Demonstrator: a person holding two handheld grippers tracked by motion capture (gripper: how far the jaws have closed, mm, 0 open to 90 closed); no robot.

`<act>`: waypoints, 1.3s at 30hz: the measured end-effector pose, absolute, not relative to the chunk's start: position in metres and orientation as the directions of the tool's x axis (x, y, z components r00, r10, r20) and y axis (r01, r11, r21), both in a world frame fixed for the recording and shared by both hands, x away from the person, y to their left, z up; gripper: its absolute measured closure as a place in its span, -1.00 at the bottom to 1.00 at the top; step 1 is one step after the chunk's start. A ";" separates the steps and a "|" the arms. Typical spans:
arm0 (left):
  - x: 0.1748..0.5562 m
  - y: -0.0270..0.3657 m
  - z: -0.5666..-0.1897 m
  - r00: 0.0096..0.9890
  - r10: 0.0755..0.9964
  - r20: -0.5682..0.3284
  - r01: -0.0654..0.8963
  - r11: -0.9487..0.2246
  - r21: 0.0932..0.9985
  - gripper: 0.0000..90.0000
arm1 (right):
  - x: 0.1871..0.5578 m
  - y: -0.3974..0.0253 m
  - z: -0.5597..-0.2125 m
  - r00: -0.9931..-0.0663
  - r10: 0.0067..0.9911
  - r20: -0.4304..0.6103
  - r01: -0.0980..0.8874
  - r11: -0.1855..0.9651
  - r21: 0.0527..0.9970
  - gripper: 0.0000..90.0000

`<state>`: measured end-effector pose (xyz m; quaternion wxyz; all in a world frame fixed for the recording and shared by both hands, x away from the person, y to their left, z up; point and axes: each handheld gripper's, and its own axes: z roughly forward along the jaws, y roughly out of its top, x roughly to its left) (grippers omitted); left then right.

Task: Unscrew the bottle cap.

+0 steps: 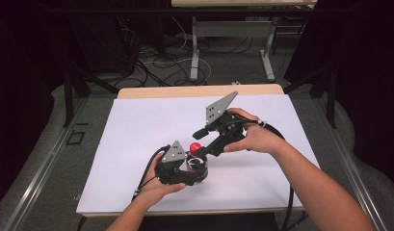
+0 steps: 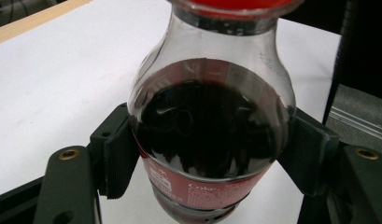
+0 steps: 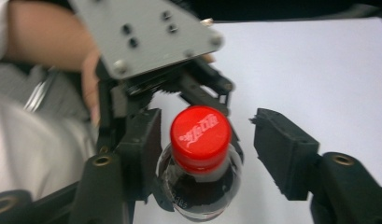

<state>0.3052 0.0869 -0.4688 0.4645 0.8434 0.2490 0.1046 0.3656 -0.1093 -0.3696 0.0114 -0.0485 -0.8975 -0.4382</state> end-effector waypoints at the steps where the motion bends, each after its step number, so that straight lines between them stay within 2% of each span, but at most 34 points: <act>1: 0.305 0.087 -0.470 0.847 0.530 -0.049 0.322 -0.436 0.840 -0.34 | 0.366 -0.109 -0.370 -0.995 0.077 0.063 0.097 0.611 0.785 -0.11; 6: 0.306 0.087 -0.469 0.834 0.550 -0.044 0.332 -0.436 0.836 -0.34 | 0.347 -0.111 -0.369 -0.956 0.292 0.041 0.198 0.533 0.823 -0.09; 10: 0.306 0.087 -0.469 0.825 0.563 -0.049 0.346 -0.434 0.832 -0.34 | 0.330 -0.109 -0.372 -0.889 0.440 0.127 0.334 0.434 0.837 0.01; 13: 0.306 0.086 -0.470 0.822 0.567 -0.049 0.347 -0.431 0.833 -0.34 | 0.320 -0.104 -0.376 -0.841 0.523 0.139 0.379 0.385 0.842 0.05; 17: 0.305 0.084 -0.471 0.815 0.578 -0.049 0.350 -0.423 0.836 -0.34 | 0.314 -0.098 -0.379 -0.812 0.569 0.133 0.399 0.375 0.837 0.08; 20: 0.305 0.083 -0.471 0.814 0.578 -0.050 0.351 -0.423 0.836 -0.34 | 0.310 -0.092 -0.383 -0.784 0.611 0.112 0.410 0.373 0.832 0.21; 26: 0.304 0.083 -0.471 0.812 0.582 -0.044 0.348 -0.423 0.836 -0.34 | 0.305 -0.089 -0.387 -0.741 0.665 0.091 0.425 0.359 0.831 0.34; 29: 0.304 0.083 -0.471 0.814 0.579 -0.044 0.347 -0.424 0.836 -0.34 | 0.304 -0.089 -0.387 -0.751 0.656 0.076 0.409 0.372 0.833 0.35; 31: 0.304 0.084 -0.470 0.821 0.569 -0.048 0.349 -0.434 0.830 -0.34 | 0.307 -0.091 -0.387 -0.788 0.613 0.054 0.373 0.406 0.834 0.36; 34: 0.305 0.085 -0.470 0.826 0.561 -0.043 0.343 -0.442 0.829 -0.34 | 0.321 -0.098 -0.385 -0.864 0.501 0.053 0.319 0.464 0.826 0.37; 39: 0.304 0.085 -0.469 0.841 0.539 -0.051 0.325 -0.428 0.843 -0.34 | 0.344 -0.105 -0.379 -0.972 0.232 0.027 0.157 0.562 0.812 0.37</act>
